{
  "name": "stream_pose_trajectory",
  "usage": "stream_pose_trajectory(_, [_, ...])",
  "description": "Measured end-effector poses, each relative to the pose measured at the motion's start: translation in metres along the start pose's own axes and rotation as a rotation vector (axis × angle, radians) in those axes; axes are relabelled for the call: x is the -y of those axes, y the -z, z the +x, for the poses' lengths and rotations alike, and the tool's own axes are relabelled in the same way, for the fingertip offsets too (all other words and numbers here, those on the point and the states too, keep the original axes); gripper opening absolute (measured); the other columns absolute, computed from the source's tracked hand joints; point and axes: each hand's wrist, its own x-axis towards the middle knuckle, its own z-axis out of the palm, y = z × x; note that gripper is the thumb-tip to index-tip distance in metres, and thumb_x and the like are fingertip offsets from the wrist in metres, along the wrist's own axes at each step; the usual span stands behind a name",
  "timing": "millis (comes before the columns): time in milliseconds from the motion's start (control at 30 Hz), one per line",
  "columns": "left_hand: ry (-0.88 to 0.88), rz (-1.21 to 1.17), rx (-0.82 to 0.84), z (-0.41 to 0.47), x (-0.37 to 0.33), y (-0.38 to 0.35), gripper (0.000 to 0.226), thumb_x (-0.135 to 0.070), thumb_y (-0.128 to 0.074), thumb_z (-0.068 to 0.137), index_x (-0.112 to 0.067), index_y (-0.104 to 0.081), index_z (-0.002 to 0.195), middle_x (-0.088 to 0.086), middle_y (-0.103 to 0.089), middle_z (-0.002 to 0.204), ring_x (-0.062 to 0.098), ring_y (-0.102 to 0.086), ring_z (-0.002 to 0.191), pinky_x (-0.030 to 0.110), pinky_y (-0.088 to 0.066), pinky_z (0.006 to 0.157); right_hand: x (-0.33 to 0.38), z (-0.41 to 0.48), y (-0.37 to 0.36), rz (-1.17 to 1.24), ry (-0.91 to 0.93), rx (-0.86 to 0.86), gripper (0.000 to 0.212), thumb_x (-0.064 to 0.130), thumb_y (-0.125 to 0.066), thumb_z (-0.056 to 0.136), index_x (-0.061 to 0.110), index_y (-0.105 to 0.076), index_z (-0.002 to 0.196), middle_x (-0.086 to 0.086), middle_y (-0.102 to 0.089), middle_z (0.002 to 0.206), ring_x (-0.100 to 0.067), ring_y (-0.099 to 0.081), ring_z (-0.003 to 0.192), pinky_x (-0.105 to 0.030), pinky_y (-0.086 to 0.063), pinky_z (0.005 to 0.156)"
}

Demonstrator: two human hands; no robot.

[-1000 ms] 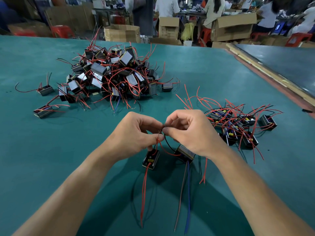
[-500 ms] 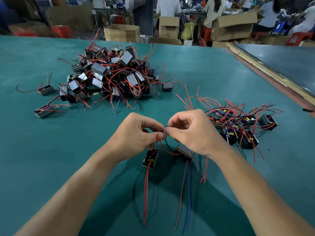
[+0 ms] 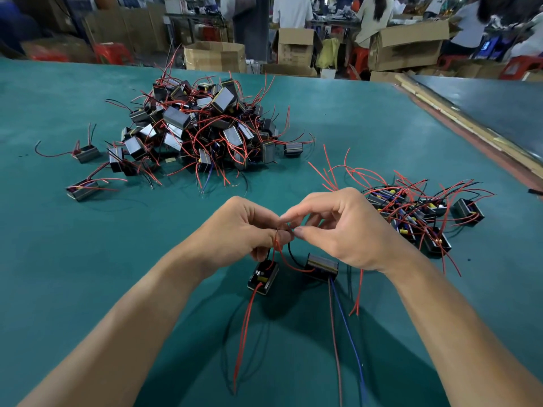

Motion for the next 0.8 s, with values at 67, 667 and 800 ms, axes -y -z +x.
stream_pose_trajectory(67, [0.006, -0.002, -0.009, 0.001, 0.001, 0.001, 0.015, 0.001, -0.071, 0.083, -0.01, -0.077, 0.076, 0.007, -0.066, 0.063, 0.014, -0.05, 0.05, 0.02, -0.045, 0.049, -0.001, 0.001, 0.001, -0.025, -0.026, -0.006, 0.026, 0.001, -0.074, 0.084, 0.027, -0.078, 0.09, 0.005, -0.071, 0.077, -0.02, -0.061, 0.065, -0.019, -0.045, 0.06])
stream_pose_trajectory(667, [-0.21, 0.341, -0.216, 0.0, 0.008, -0.004, 0.013, -0.017, -0.077, 0.083, -0.026, -0.079, 0.075, -0.008, -0.047, 0.041, 0.006, -0.031, 0.038, 0.016, -0.025, 0.042, 0.001, 0.008, -0.018, 0.305, -0.467, -0.073, 0.031, 0.003, -0.062, 0.083, 0.011, -0.057, 0.054, 0.0, -0.05, 0.049, -0.011, -0.041, 0.042, -0.021, -0.033, 0.044])
stream_pose_trajectory(800, [-0.091, 0.215, -0.174, 0.004, 0.009, 0.0, 0.019, -0.016, -0.076, 0.084, -0.032, -0.077, 0.074, -0.005, -0.055, 0.047, 0.014, -0.04, 0.046, 0.021, -0.032, 0.048, -0.001, 0.005, -0.012, 0.111, -0.203, -0.141, 0.02, 0.003, -0.075, 0.08, 0.016, -0.067, 0.067, 0.006, -0.065, 0.061, -0.006, -0.054, 0.055, -0.024, -0.046, 0.058])
